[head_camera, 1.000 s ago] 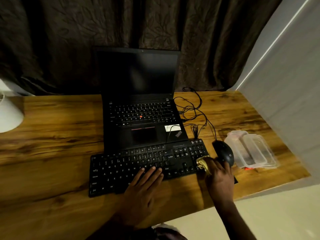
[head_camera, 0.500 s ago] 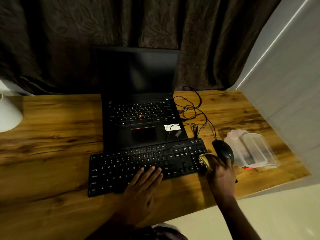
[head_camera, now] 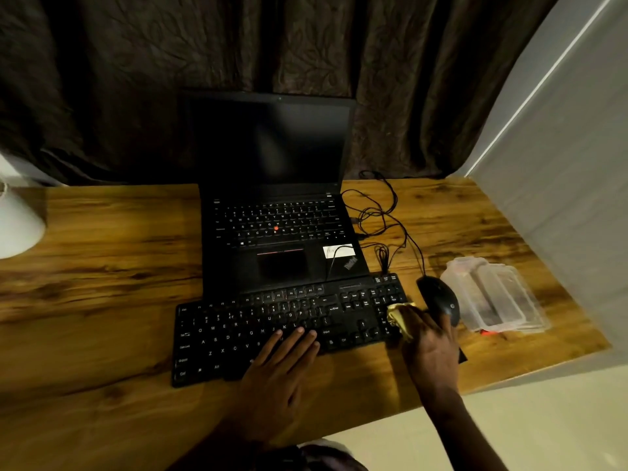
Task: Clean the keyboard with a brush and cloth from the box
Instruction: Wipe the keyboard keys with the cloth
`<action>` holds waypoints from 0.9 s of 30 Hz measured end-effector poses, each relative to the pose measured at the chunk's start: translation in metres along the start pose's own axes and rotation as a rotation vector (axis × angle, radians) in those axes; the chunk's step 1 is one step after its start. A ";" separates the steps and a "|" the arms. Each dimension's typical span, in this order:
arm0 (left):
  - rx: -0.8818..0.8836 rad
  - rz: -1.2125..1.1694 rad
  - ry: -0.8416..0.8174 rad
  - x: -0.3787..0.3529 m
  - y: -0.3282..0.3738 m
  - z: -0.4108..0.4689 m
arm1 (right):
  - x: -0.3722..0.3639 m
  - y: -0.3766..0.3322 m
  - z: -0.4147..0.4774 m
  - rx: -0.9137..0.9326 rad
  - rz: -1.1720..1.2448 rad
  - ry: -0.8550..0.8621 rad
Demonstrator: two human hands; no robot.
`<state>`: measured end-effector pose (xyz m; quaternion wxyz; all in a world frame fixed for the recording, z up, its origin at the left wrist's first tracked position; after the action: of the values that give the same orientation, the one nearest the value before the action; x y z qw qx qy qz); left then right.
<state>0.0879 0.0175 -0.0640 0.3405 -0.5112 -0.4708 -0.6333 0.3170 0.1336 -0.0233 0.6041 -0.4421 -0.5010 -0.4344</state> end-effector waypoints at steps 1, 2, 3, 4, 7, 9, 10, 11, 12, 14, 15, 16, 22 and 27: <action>0.003 -0.001 -0.001 0.000 0.000 0.000 | 0.000 -0.007 -0.001 0.015 0.005 0.001; 0.004 -0.004 -0.001 0.000 -0.001 0.000 | 0.000 -0.017 -0.003 0.037 0.011 0.004; 0.003 -0.005 -0.002 0.000 0.000 -0.001 | 0.001 -0.026 -0.006 0.066 0.018 0.008; 0.000 -0.004 -0.001 0.000 0.000 -0.001 | 0.002 -0.035 -0.008 0.101 0.022 0.012; -0.003 0.001 -0.006 -0.001 0.000 -0.001 | 0.007 -0.042 -0.011 0.153 0.019 0.026; -0.004 0.000 0.000 0.000 0.000 -0.001 | 0.008 -0.023 -0.006 0.088 0.013 0.028; -0.005 -0.002 0.004 0.000 0.000 -0.001 | 0.007 -0.012 -0.002 0.049 0.020 0.028; -0.006 -0.005 0.008 0.000 0.000 -0.001 | 0.006 -0.005 0.000 0.018 0.028 0.026; -0.006 -0.009 0.010 0.000 0.000 0.000 | 0.005 -0.003 0.001 0.004 0.037 0.025; -0.004 -0.016 0.013 -0.001 -0.001 0.000 | 0.005 -0.013 0.000 0.022 0.042 0.035; -0.007 -0.019 0.014 -0.002 -0.001 0.000 | 0.003 -0.022 -0.003 0.044 0.042 0.030; -0.009 -0.021 0.015 -0.003 -0.001 0.000 | 0.000 -0.031 -0.006 0.065 0.039 0.016; -0.017 0.004 0.019 0.001 0.001 0.000 | 0.004 -0.025 -0.010 0.072 0.025 0.014; -0.004 0.004 0.023 0.001 0.000 0.000 | 0.002 -0.009 -0.002 0.016 0.031 -0.003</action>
<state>0.0877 0.0175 -0.0633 0.3462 -0.5057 -0.4645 -0.6393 0.3092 0.1290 -0.0204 0.6135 -0.4458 -0.4982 -0.4203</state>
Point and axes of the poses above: each hand's wrist, its own z-axis towards the middle knuckle, its own x-axis out of the back of the hand, y = z × x, the point moved 10 cm from there along z, towards the middle knuckle, and after that the axes turned 8 degrees about -y, right-handed, at the moved point
